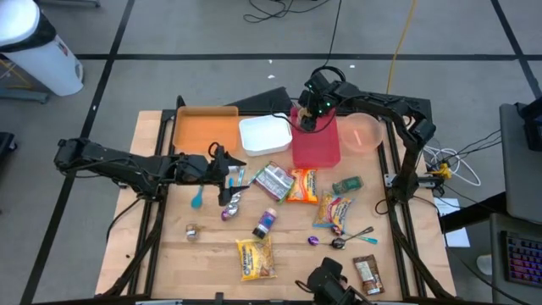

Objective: Pick & Place Food Item
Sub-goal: Put the gold seasoning bottle into the pink bin

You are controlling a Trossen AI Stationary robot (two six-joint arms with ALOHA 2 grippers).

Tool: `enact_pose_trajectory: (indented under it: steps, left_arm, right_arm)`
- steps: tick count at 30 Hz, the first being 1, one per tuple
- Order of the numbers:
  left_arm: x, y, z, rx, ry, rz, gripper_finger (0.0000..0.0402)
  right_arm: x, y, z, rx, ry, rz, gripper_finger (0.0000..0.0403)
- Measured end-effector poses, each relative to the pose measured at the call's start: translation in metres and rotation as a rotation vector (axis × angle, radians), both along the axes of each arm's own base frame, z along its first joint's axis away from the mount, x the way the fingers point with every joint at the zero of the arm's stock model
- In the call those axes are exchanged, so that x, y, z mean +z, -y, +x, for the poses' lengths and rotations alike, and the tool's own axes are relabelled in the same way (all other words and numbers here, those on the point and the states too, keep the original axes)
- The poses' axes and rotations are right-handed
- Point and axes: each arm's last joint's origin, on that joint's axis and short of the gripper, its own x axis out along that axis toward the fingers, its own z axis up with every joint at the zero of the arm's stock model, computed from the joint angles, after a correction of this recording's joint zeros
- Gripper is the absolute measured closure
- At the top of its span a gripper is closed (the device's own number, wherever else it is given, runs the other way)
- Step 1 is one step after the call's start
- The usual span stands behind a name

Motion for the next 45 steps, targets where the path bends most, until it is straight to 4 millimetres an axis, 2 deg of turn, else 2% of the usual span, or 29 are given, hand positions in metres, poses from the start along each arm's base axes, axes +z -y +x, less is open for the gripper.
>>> enact_pose_trajectory:
  steps: [8, 12, 20, 27, 45]
  left_arm:
    - [-0.001, 0.000, 0.000, 0.002, -0.013, -0.003, 0.0023]
    - [-0.002, 0.000, -0.001, 0.003, -0.017, -0.006, 0.0023]
    - [-0.005, 0.000, -0.001, 0.010, -0.021, -0.024, 0.0023]
    - [-0.015, 0.000, -0.004, 0.017, -0.052, -0.033, 0.0023]
    - [-0.015, 0.000, -0.004, 0.035, -0.044, -0.078, 0.0023]
  right_arm:
    - [0.004, -0.028, -0.002, 0.078, -0.118, 0.089, 0.0133]
    - [0.012, -0.051, 0.005, 0.146, -0.132, 0.090, 0.0133]
    - [0.011, -0.084, 0.029, 0.268, -0.130, 0.069, 0.0133]
    - [0.011, -0.093, 0.035, 0.296, -0.121, 0.068, 0.0133]
    - [-0.005, -0.098, 0.032, 0.328, -0.069, 0.119, 0.0132]
